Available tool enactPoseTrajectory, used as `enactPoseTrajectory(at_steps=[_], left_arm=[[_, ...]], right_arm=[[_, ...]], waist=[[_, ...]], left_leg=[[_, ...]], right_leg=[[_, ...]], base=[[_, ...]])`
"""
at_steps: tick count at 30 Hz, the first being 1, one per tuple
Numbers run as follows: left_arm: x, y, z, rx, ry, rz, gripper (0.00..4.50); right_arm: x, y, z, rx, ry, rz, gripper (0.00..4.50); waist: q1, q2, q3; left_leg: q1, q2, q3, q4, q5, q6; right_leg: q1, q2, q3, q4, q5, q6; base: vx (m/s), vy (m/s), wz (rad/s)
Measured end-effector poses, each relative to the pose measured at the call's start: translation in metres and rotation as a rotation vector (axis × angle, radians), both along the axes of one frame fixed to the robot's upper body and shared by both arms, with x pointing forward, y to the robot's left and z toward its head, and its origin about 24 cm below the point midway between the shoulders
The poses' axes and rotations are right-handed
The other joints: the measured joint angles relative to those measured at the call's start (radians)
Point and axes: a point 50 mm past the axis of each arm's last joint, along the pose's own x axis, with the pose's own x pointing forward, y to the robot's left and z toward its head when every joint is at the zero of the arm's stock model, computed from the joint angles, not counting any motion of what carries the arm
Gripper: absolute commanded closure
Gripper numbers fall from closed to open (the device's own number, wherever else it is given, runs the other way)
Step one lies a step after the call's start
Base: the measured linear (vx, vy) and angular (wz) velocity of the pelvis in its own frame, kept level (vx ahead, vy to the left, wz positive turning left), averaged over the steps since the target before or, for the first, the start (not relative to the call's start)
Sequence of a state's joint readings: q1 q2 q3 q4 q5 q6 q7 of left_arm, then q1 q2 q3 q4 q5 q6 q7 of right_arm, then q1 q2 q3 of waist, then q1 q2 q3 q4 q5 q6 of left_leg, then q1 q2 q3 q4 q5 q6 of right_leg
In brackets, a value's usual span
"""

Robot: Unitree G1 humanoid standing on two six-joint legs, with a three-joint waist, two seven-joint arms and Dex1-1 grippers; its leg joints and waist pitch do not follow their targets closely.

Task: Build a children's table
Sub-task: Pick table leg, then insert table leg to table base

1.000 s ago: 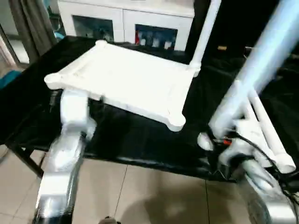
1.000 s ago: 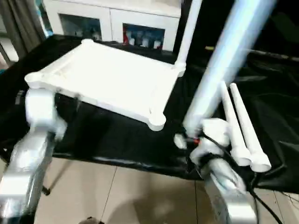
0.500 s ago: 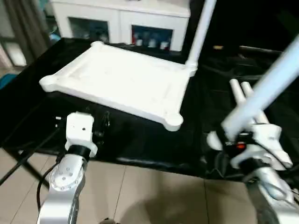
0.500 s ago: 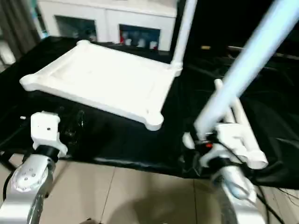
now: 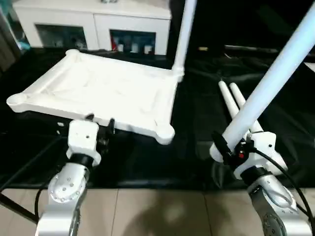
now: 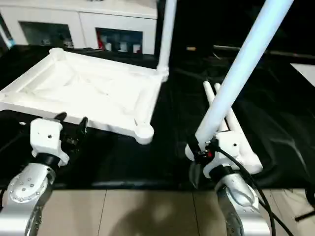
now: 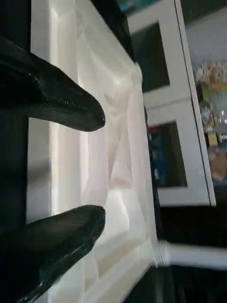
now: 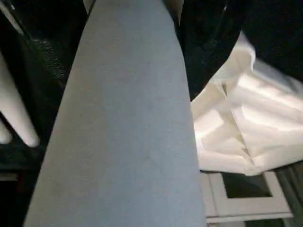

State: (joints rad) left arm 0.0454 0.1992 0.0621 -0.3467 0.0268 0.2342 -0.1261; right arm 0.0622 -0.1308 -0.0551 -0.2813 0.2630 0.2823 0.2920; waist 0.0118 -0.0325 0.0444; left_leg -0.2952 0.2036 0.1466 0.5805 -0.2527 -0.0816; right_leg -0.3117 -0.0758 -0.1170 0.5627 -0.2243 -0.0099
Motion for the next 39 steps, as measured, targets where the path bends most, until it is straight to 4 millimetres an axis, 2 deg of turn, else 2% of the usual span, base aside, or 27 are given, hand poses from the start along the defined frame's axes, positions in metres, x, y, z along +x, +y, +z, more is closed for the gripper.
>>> enactPoseTrajectory(at_steps=[6, 8, 10, 11, 13, 15, 16, 17, 18, 19, 20, 21, 22, 23, 24, 25, 26, 27, 28, 29, 31, 32, 33, 34, 35, 37, 39], left_arm=[[-0.003, -0.002, -0.006, -0.019, 0.023, -0.004, 1.49], [-0.005, -0.003, -0.009, -0.022, 0.034, -0.009, 1.49], [-0.005, -0.004, -0.009, -0.021, 0.035, -0.015, 1.49], [-0.004, -0.006, -0.009, -0.021, 0.037, -0.026, 1.49], [-0.004, -0.008, -0.009, -0.025, 0.038, -0.039, 1.49], [-0.003, -0.009, -0.009, -0.027, 0.039, -0.043, 1.49], [-0.003, -0.009, -0.009, -0.026, 0.040, -0.043, 1.49], [-0.003, -0.008, -0.011, -0.024, 0.046, -0.041, 1.49], [-0.003, -0.005, -0.012, -0.022, 0.054, -0.028, 1.49], [-0.003, -0.002, -0.013, -0.013, 0.059, -0.025, 1.49], [-0.001, -0.003, -0.011, -0.015, 0.051, -0.029, 1.49], [0.003, -0.011, -0.011, -0.034, 0.051, -0.052, 1.49], [0.003, -0.022, -0.012, -0.054, 0.053, -0.089, 1.49], [0.002, -0.026, -0.013, -0.056, 0.057, -0.108, 1.49], [0.003, -0.024, -0.011, -0.048, 0.049, -0.105, 1.49], [0.003, -0.021, -0.009, -0.040, 0.041, -0.099, 1.49], [0.003, -0.019, -0.008, -0.037, 0.034, -0.093, 1.49], [0.002, -0.017, -0.009, -0.034, 0.037, -0.085, 1.49], [0.001, -0.015, -0.012, -0.030, 0.049, -0.077, 1.49], [0.002, -0.010, -0.011, -0.026, 0.047, -0.055, 1.49], [0.002, -0.007, -0.013, -0.046, 0.055, -0.041, 1.49], [0.003, -0.008, -0.012, -0.058, 0.052, -0.058, 1.49], [0.003, -0.010, -0.010, -0.065, 0.048, -0.079, 1.49], [0.004, -0.011, -0.007, -0.076, 0.042, -0.120, 1.49], [0.005, -0.018, -0.006, -0.093, 0.039, -0.199, 1.49], [0.004, -0.028, -0.004, -0.095, 0.036, -0.358, 1.32], [0.009, -0.024, -0.001, -0.030, 0.059, -0.503, 1.22]], right_arm=[[0.002, 0.004, -0.005, -0.002, 0.020, 0.020, 2.55], [0.002, 0.004, -0.005, -0.009, 0.021, 0.021, 2.55], [0.002, 0.005, -0.006, -0.012, 0.023, 0.026, 2.55], [0.000, 0.004, -0.006, -0.014, 0.025, 0.023, 2.55], [-0.003, 0.002, -0.010, -0.020, 0.042, 0.013, 2.55], [-0.004, 0.000, -0.012, -0.026, 0.050, 0.007, 2.55], [-0.004, 0.001, -0.011, -0.025, 0.047, 0.007, 2.55], [-0.003, 0.003, -0.010, -0.022, 0.042, 0.013, 2.55], [-0.002, 0.007, -0.008, -0.014, 0.032, 0.025, 2.55], [-0.002, 0.009, -0.008, -0.011, 0.027, 0.030, 2.55], [-0.004, 0.006, -0.008, -0.021, 0.024, 0.025, 2.55], [-0.008, -0.001, -0.011, -0.034, 0.040, -0.003, 2.55], [-0.011, -0.010, -0.016, -0.045, 0.063, -0.040, 2.55], [-0.011, -0.016, -0.017, -0.057, 0.073, -0.061, 2.55], [-0.011, -0.015, -0.015, -0.056, 0.064, -0.063, 2.55], [-0.010, -0.013, -0.013, -0.055, 0.052, -0.055, 2.55], [-0.010, -0.011, -0.010, -0.052, 0.038, -0.047, 2.55], [-0.009, -0.008, -0.010, -0.049, 0.037, -0.040, 2.55], [-0.009, -0.001, -0.012, -0.036, 0.043, -0.016, 2.55], [-0.007, 0.007, -0.010, -0.023, 0.034, 0.019, 2.55], [-0.005, 0.009, -0.007, -0.023, 0.018, 0.035, 2.55], [-0.003, 0.009, -0.005, -0.021, 0.010, 0.034, 2.55], [-0.003, 0.008, -0.004, -0.021, 0.008, 0.031, 2.55], [-0.003, 0.007, -0.004, -0.020, 0.006, 0.034, 2.55], [-0.002, 0.001, -0.004, -0.022, 0.009, 0.036, 2.55], [-0.002, -0.005, -0.005, -0.017, 0.025, 0.047, 2.55], [0.000, -0.005, -0.001, 0.000, 0.019, 0.104, 2.55]], waist=[[0.035, -0.006, -0.017], [0.037, -0.005, -0.017], [0.038, -0.007, -0.019], [0.040, -0.007, -0.019], [0.047, -0.003, -0.019], [0.051, 0.001, -0.019], [0.049, 0.004, -0.020], [0.045, 0.006, -0.020], [0.035, 0.002, -0.022], [0.026, 0.002, -0.023], [0.019, -0.023, -0.027], [0.016, -0.013, -0.022], [0.022, -0.010, -0.018], [0.031, -0.002, -0.015], [0.037, 0.007, -0.011], [0.042, 0.019, -0.009], [0.047, 0.051, -0.006], [0.055, 0.070, -0.005], [0.049, 0.085, -0.004], [0.031, 0.060, -0.005], [0.004, 0.049, -0.010], [-0.015, 0.037, -0.018], [-0.021, 0.029, -0.022], [-0.025, -0.001, -0.029], [-0.032, -0.018, -0.028], [-0.023, -0.011, -0.025], [-0.012, -0.006, -0.021]], left_leg=[[0.001, -0.012, -0.002, 0.006, -0.031, 0.042], [0.013, -0.014, -0.007, 0.007, -0.040, 0.047], [0.019, -0.022, -0.016, 0.016, -0.056, 0.066], [0.015, -0.029, -0.021, 0.023, -0.066, 0.084], [0.014, -0.029, -0.030, 0.036, -0.079, 0.107], [0.017, -0.028, -0.038, 0.044, -0.084, 0.111], [0.025, -0.029, -0.044, 0.041, -0.088, 0.103], [0.040, -0.030, -0.062, 0.030, -0.092, 0.068], [0.050, -0.040, -0.082, 0.030, -0.098, 0.047], [0.058, -0.053, -0.094, 0.029, -0.104, 0.040], [0.063, -0.076, -0.094, 0.037, -0.118, 0.049], [0.050, -0.080, -0.091, 0.096, -0.129, 0.121], [0.020, -0.089, -0.086, 0.166, -0.118, 0.167], [-0.017, -0.111, -0.080, 0.218, -0.104, 0.156], [-0.041, -0.120, -0.068, 0.202, -0.087, 0.125], [-0.059, -0.117, -0.059, 0.151, -0.069, 0.097], [-0.066, -0.097, -0.056, 0.070, -0.039, 0.080], [-0.069, -0.080, -0.062, 0.075, 0.007, 0.076], [-0.061, -0.075, -0.074, 0.083, 0.009, 0.071], [-0.059, -0.087, -0.079, 0.077, 0.005, 0.073], [-0.055, -0.094, -0.092, 0.076, -0.002, 0.082], [-0.053, -0.108, -0.107, 0.075, -0.005, 0.086], [-0.053, -0.119, -0.108, 0.077, -0.007, 0.086], [-0.053, -0.141, -0.110, 0.077, -0.007, 0.087], [-0.061, -0.152, -0.109, 0.085, -0.013, 0.080], [-0.061, -0.143, -0.107, 0.069, -0.007, 0.072], [-0.056, -0.130, -0.098, 0.051, 0.005, 0.047]], right_leg=[[0.007, 0.001, 0.005, 0.017, -0.050, 0.001], [0.011, 0.001, 0.007, 0.024, -0.063, -0.002], [0.014, 0.000, 0.021, 0.045, -0.086, 0.000], [0.019, 0.001, 0.029, 0.051, -0.096, 0.008], [0.036, 0.013, 0.042, 0.047, -0.107, 0.009], [0.048, 0.023, 0.054, 0.048, -0.118, 0.009], [0.050, 0.028, 0.055, 0.050, -0.122, 0.010], [0.027, 0.022, 0.053, 0.087, -0.131, 0.003], [-0.004, 0.013, 0.050, 0.147, -0.134, 0.002], [-0.038, -0.002, 0.055, 0.181, -0.133, 0.003], [-0.052, -0.015, 0.080, 0.174, -0.136, 0.014], [-0.027, 0.002, 0.101, 0.170, -0.145, 0.012], [-0.002, 0.013, 0.119, 0.154, -0.149, 0.008], [0.036, 0.019, 0.132, 0.125, -0.145, 0.009], [0.057, 0.021, 0.125, 0.105, -0.141, 0.006], [0.078, 0.029, 0.108, 0.086, -0.139, 0.005], [0.105, 0.050, 0.070, 0.065, -0.139, 0.005], [0.128, 0.057, 0.050, 0.061, -0.143, 0.010], [0.142, 0.052, 0.026, 0.052, -0.150, 0.014], [0.124, 0.051, 0.028, 0.085, -0.163, -0.009], [0.059, 0.052, 0.037, 0.166, -0.161, -0.001], [0.011, 0.050, 0.048, 0.182, -0.148, 0.019], [-0.026, 0.043, 0.059, 0.171, -0.132, 0.042], [-0.053, 0.027, 0.087, 0.131, -0.097, 0.059], [-0.063, 0.014, 0.108, 0.126, -0.041, 0.036], [-0.064, 0.017, 0.102, 0.114, -0.032, 0.028], [-0.062, 0.024, 0.098, 0.098, -0.020, 0.022]], base=[[0.124, 0.013, 0.07], [0.174, -0.011, 0.13], [0.121, -0.013, 0.09], [0.084, -0.009, 0.12], [0.084, -0.010, 0.15], [0.089, -0.009, 0.21], [0.085, -0.027, 0.17], [0.054, -0.078, -0.09], [0.054, -0.078, -0.09], [-0.058, -0.098, -0.33], [-0.059, -0.036, -0.05], [-0.059, -0.036, -0.05], [0.061, 0.033, 0.19], [0.077, 0.024, 0.03], [0.077, 0.024, 0.03], [0.000, 0.000, 0.00], [0.111, 0.069, -0.11], [0.111, 0.069, -0.11], [0.208, 0.090, -0.11], [0.179, 0.033, -0.03], [0.146, 0.017, -0.11], [0.072, -0.024, -0.27], [0.072, -0.024, -0.27], [0.044, -0.085, -0.24], [0.006, -0.101, -0.14], [-0.001, -0.085, -0.10], [-0.011, -0.054, -0.01]])
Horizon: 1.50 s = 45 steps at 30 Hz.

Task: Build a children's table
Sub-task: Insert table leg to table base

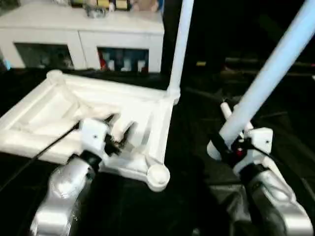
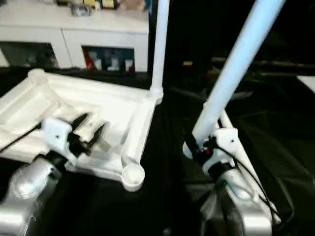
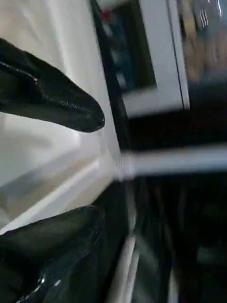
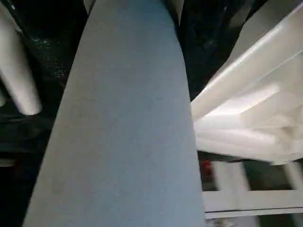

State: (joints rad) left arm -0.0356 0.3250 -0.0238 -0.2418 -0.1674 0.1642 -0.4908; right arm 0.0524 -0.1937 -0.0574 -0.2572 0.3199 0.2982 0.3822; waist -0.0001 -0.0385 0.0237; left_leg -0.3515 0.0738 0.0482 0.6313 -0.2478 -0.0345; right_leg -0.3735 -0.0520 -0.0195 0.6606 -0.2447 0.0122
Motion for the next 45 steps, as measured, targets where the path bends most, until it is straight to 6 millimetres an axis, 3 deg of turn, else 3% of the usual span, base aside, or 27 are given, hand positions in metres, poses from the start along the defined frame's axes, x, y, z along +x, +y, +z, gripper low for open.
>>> enactPoseTrajectory(at_steps=[3, 6, 9, 14, 17, 20, 22, 27, 33, 38, 39, 43, 45], left_arm=[[0.005, 0.003, 0.003, 0.055, 0.035, -0.179, 1.04], [0.013, 0.005, 0.000, 0.196, 0.169, -0.441, 0.77], [0.022, 0.013, 0.003, 0.287, 0.243, -0.571, 0.42], [0.039, 0.005, -0.006, 0.441, 0.337, -0.763, 0.24], [0.050, 0.004, -0.003, 0.511, 0.315, -0.792, 0.61], [0.060, 0.004, -0.004, 0.584, 0.330, -0.848, 0.70], [0.061, 0.005, -0.006, 0.601, 0.352, -0.864, 1.01], [0.067, 0.008, -0.006, 0.627, 0.386, -0.892, 1.31], [0.066, 0.011, -0.011, 0.654, 0.412, -0.955, 1.76], [0.064, 0.011, -0.017, 0.687, 0.417, -1.001, 2.08], [0.064, 0.011, -0.018, 0.690, 0.417, -1.005, 2.32], [0.066, 0.005, -0.023, 0.716, 0.405, -1.019, 2.44], [0.067, 0.003, -0.024, 0.722, 0.396, -1.019, 2.74]], right_arm=[[0.006, 0.006, 0.012, 0.023, -0.044, 0.098, 2.55], [0.005, 0.001, 0.014, -0.012, -0.017, 0.207, 2.55], [0.002, -0.006, 0.014, -0.041, 0.011, 0.276, 2.55], [0.001, -0.015, 0.015, -0.098, 0.034, 0.327, 2.55], [0.002, -0.016, 0.013, -0.100, 0.043, 0.327, 2.55], [0.002, -0.017, 0.011, -0.103, 0.055, 0.331, 2.55], [0.001, -0.016, 0.010, -0.103, 0.061, 0.337, 2.55], [-0.001, -0.011, 0.007, -0.118, 0.084, 0.380, 2.55], [-0.002, -0.010, 0.005, -0.138, 0.092, 0.383, 2.55], [-0.007, -0.011, -0.001, -0.146, 0.113, 0.371, 2.55], [-0.008, -0.010, -0.002, -0.147, 0.118, 0.373, 2.55], [-0.009, -0.009, 0.001, -0.154, 0.105, 0.371, 2.55], [-0.009, -0.009, 0.002, -0.156, 0.101, 0.372, 2.55]], waist=[[0.013, 0.021, 0.012], [0.041, 0.035, 0.021], [0.051, 0.047, 0.027], [0.066, 0.058, 0.029], [0.065, 0.064, 0.026], [0.063, 0.063, 0.026], [0.061, 0.063, 0.026], [0.072, 0.066, 0.026], [0.087, 0.077, 0.027], [0.090, 0.081, 0.028], [0.090, 0.081, 0.028], [0.089, 0.087, 0.027], [0.088, 0.088, 0.028]], left_leg=[[0.003, 0.022, 0.018, -0.002, 0.004, -0.012], [0.002, 0.041, 0.049, 0.001, 0.006, -0.011], [0.002, 0.059, 0.080, 0.000, 0.008, -0.009], [0.001, 0.070, 0.097, 0.000, 0.016, -0.011], [0.000, 0.072, 0.098, 0.000, 0.017, -0.012], [0.000, 0.072, 0.099, -0.006, 0.021, -0.013], [-0.001, 0.073, 0.100, -0.010, 0.024, -0.013], [-0.003, 0.075, 0.100, -0.010, 0.025, -0.012], [-0.003, 0.076, 0.103, -0.011, 0.025, -0.012], [-0.003, 0.077, 0.105, -0.011, 0.025, -0.012], [-0.003, 0.077, 0.105, -0.011, 0.025, -0.012], [-0.003, 0.078, 0.107, -0.011, 0.025, -0.012], [-0.003, 0.078, 0.107, -0.011, 0.025, -0.012]], right_leg=[[0.011, 0.004, -0.009, -0.022, 0.011, -0.015], [0.013, -0.004, -0.018, -0.020, 0.014, -0.019], [0.013, -0.008, -0.016, -0.019, 0.014, -0.019], [0.010, -0.008, -0.017, -0.016, 0.014, -0.019], [0.009, -0.007, -0.018, -0.016, 0.014, -0.019], [0.007, -0.007, -0.018, -0.017, 0.013, -0.020], [0.007, -0.007, -0.019, -0.017, 0.012, -0.020], [0.004, -0.007, -0.022, -0.020, 0.011, -0.021], [0.004, -0.008, -0.022, -0.020, 0.012, -0.021], [0.004, -0.007, -0.022, -0.021, 0.012, -0.021], [0.004, -0.007, -0.022, -0.021, 0.012, -0.021], [0.005, -0.008, -0.021, -0.021, 0.012, -0.021], [0.005, -0.008, -0.022, -0.021, 0.012, -0.021]], base=[[0.000, 0.000, 0.00], [0.000, 0.000, 0.00], [0.000, 0.000, 0.00], [0.000, 0.000, 0.00], [0.000, 0.000, 0.00], [0.000, 0.000, 0.00], [0.000, 0.000, 0.00], [0.000, 0.000, 0.00], [0.000, 0.000, 0.00], [0.000, 0.000, 0.00], [0.000, 0.000, 0.00], [0.000, 0.000, 0.00], [0.000, 0.000, 0.00]])
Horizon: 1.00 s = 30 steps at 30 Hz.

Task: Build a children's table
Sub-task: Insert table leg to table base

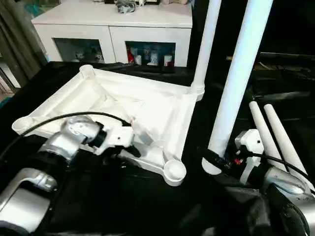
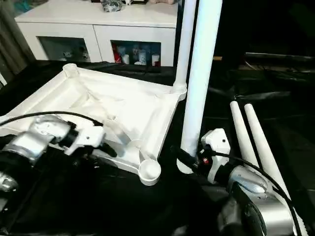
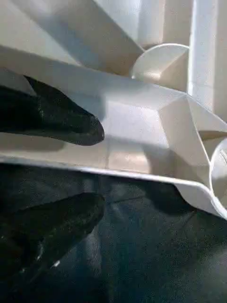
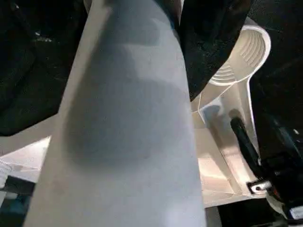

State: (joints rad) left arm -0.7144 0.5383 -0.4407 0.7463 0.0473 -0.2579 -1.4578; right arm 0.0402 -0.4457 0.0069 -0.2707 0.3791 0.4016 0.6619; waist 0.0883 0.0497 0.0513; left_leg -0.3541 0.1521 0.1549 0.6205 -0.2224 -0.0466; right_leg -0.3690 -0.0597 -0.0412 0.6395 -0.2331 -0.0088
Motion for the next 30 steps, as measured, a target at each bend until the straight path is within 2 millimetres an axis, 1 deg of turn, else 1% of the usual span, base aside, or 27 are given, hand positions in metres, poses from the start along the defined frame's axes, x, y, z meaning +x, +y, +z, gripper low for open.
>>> enactPoseTrajectory(at_steps=[2, 3, 4, 7, 12, 13, 15, 17, 20, 24, 25, 28, 29, 30], left_arm=[[0.001, 0.001, 0.000, 0.009, 0.000, 0.002, 2.90], [0.001, 0.002, 0.000, 0.011, 0.000, 0.002, 2.90], [0.002, 0.002, 0.000, 0.011, 0.000, 0.002, 3.20], [0.003, 0.002, 0.001, 0.015, -0.002, -0.002, 3.29], [0.003, 0.004, -0.001, 0.030, 0.010, 0.003, 3.82], [0.003, 0.005, -0.002, 0.032, 0.017, 0.013, 3.82], [0.002, 0.007, -0.005, 0.032, 0.031, 0.043, 4.09], [-0.002, 0.010, -0.006, 0.028, 0.030, 0.058, 4.17], [-0.009, 0.010, -0.008, 0.012, 0.016, 0.066, 4.41], [-0.013, 0.006, -0.007, 0.012, 0.022, 0.092, 4.47], [-0.014, 0.005, -0.007, 0.009, 0.030, 0.111, 4.47], [-0.019, -0.011, -0.009, -0.057, 0.073, 0.221, 4.47], [-0.019, -0.017, -0.009, -0.078, 0.081, 0.243, 4.47], [-0.020, -0.026, -0.009, -0.116, 0.102, 0.287, 4.47]], right_arm=[[0.000, 0.000, 0.000, -0.001, 0.000, 0.000, 2.55], [0.000, 0.000, 0.000, -0.003, 0.001, -0.001, 2.55], [-0.001, -0.001, -0.001, -0.004, 0.003, -0.002, 2.55], [-0.001, -0.002, -0.001, -0.010, 0.003, -0.003, 2.55], [-0.001, -0.002, -0.001, -0.016, 0.001, -0.012, 2.55], [-0.001, -0.002, -0.001, -0.017, 0.000, -0.013, 2.55], [0.000, -0.002, -0.001, -0.021, -0.003, -0.019, 2.55], [0.002, -0.001, -0.001, -0.023, -0.010, -0.026, 2.55], [0.008, -0.003, -0.001, -0.035, -0.019, -0.036, 2.55], [0.012, -0.002, -0.001, -0.027, -0.025, -0.045, 2.55], [0.014, -0.001, -0.001, -0.023, -0.026, -0.049, 2.55], [0.024, -0.001, 0.001, -0.015, -0.036, -0.072, 2.55], [0.025, -0.001, 0.002, -0.014, -0.039, -0.076, 2.55], [0.029, 0.000, 0.003, -0.009, -0.045, -0.091, 2.55]], waist=[[-0.001, 0.003, 0.000], [-0.001, 0.003, 0.001], [-0.001, 0.004, 0.001], [-0.001, 0.007, 0.002], [-0.001, 0.011, 0.002], [-0.001, 0.011, 0.002], [-0.001, 0.011, 0.002], [-0.003, 0.009, 0.002], [-0.010, 0.006, 0.002], [-0.013, 0.004, 0.002], [-0.015, 0.001, 0.003], [-0.025, -0.006, 0.005], [-0.027, -0.009, 0.006], [-0.030, -0.015, 0.006]], left_leg=[[0.000, 0.000, 0.000, 0.000, 0.000, 0.000], [0.000, 0.000, 0.000, 0.000, 0.000, 0.000], [0.000, 0.000, 0.000, 0.000, 0.000, 0.000], [0.000, 0.000, 0.000, 0.000, 0.000, 0.000], [0.000, 0.001, 0.000, -0.001, 0.000, 0.000], [0.000, 0.001, 0.001, -0.001, 0.000, 0.000], [0.000, 0.001, 0.001, -0.001, 0.000, 0.000], [0.000, 0.001, 0.001, -0.002, 0.000, 0.000], [0.001, 0.001, 0.003, -0.003, 0.000, 0.000], [0.002, 0.002, 0.005, -0.005, 0.000, 0.000], [0.001, 0.002, 0.008, -0.006, 0.000, 0.000], [0.002, 0.004, 0.011, -0.008, 0.000, 0.000], [0.002, 0.004, 0.012, -0.008, 0.000, 0.000], [-0.001, 0.005, 0.013, -0.008, 0.002, 0.004]], right_leg=[[0.000, 0.000, 0.000, 0.000, 0.000, 0.000], [0.000, 0.000, 0.000, 0.000, 0.000, 0.000], [0.000, 0.000, 0.000, 0.000, 0.000, 0.000], [0.000, 0.000, 0.000, -0.001, 0.000, 0.000], [0.000, 0.000, 0.000, -0.001, 0.000, 0.000], [0.000, 0.000, 0.000, -0.001, 0.000, 0.000], [0.000, 0.000, 0.000, -0.001, 0.000, 0.000], [0.000, 0.000, 0.000, -0.001, 0.000, 0.000], [0.000, 0.000, 0.001, -0.002, 0.000, 0.000], [0.000, 0.000, 0.002, -0.003, 0.000, 0.000], [0.000, 0.000, 0.003, -0.003, 0.000, 0.000], [-0.001, -0.001, 0.002, -0.005, 0.000, 0.000], [-0.002, -0.001, 0.002, -0.005, 0.000, 0.000], [-0.006, -0.001, 0.002, -0.004, 0.000, 0.000]], base=[[0.000, 0.000, 0.00], [0.000, 0.000, 0.00], [0.000, 0.000, 0.00], [0.000, 0.000, 0.00], [0.000, 0.000, 0.00], [0.000, 0.000, 0.00], [0.000, 0.000, 0.00], [0.000, 0.000, 0.00], [0.000, 0.000, 0.00], [0.000, 0.000, 0.00], [0.000, 0.000, 0.00], [0.000, 0.000, 0.00], [0.000, 0.000, 0.00], [0.000, 0.000, 0.00]])
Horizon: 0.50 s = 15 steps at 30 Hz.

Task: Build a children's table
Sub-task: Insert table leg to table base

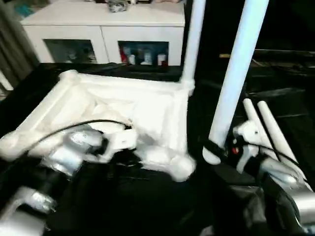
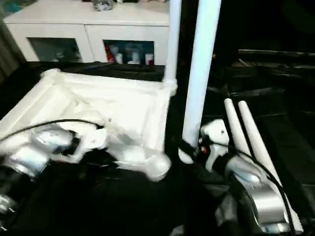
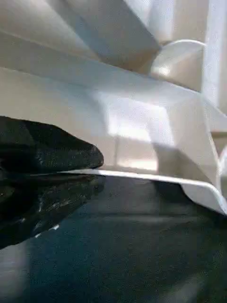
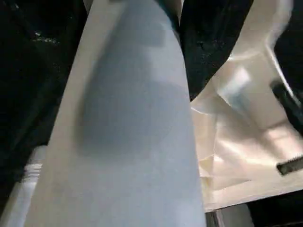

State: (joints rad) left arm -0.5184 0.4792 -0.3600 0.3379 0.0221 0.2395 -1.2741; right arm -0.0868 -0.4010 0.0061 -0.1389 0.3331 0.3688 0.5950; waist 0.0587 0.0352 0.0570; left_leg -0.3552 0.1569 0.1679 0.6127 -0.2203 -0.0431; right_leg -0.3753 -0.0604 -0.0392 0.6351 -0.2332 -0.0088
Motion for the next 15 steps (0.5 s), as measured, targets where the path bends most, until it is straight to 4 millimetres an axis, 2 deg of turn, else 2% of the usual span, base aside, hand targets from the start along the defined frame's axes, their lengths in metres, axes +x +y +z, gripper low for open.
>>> enactPoseTrajectory(at_steps=[3, 6, 9, 15], left_arm=[[0.000, -0.010, 0.002, -0.045, 0.026, 0.080, 4.47], [0.004, -0.020, 0.001, -0.062, 0.001, 0.169, 4.47], [0.006, -0.030, 0.001, -0.066, -0.053, 0.185, 4.47], [0.002, -0.032, -0.003, -0.086, -0.088, 0.177, 4.49]], right_arm=[[0.006, -0.003, 0.001, 0.035, -0.001, -0.052, 2.55], [0.014, -0.005, 0.002, 0.099, 0.023, -0.113, 2.55], [0.018, 0.000, 0.005, 0.139, 0.028, -0.092, 2.55], [0.020, 0.007, 0.009, 0.140, 0.056, 0.007, 2.56]], waist=[[-0.003, -0.008, 0.001], [0.003, -0.010, 0.002], [0.006, -0.012, 0.003], [0.010, -0.014, 0.004]], left_leg=[[-0.012, 0.001, 0.000, 0.000, 0.003, 0.005], [-0.013, 0.001, 0.000, 0.000, 0.004, 0.006], [-0.013, 0.001, 0.000, 0.000, 0.004, 0.006], [-0.013, 0.002, 0.001, 0.001, 0.004, 0.006]], right_leg=[[-0.010, 0.001, -0.001, 0.002, 0.000, 0.000], [-0.012, 0.001, -0.002, 0.002, 0.000, 0.000], [-0.012, 0.001, -0.002, 0.001, 0.000, 0.000], [-0.012, 0.001, -0.002, 0.001, 0.000, 0.000]], base=[[0.000, 0.000, 0.00], [0.000, 0.000, 0.00], [0.000, 0.000, 0.00], [0.000, 0.000, 0.00]])
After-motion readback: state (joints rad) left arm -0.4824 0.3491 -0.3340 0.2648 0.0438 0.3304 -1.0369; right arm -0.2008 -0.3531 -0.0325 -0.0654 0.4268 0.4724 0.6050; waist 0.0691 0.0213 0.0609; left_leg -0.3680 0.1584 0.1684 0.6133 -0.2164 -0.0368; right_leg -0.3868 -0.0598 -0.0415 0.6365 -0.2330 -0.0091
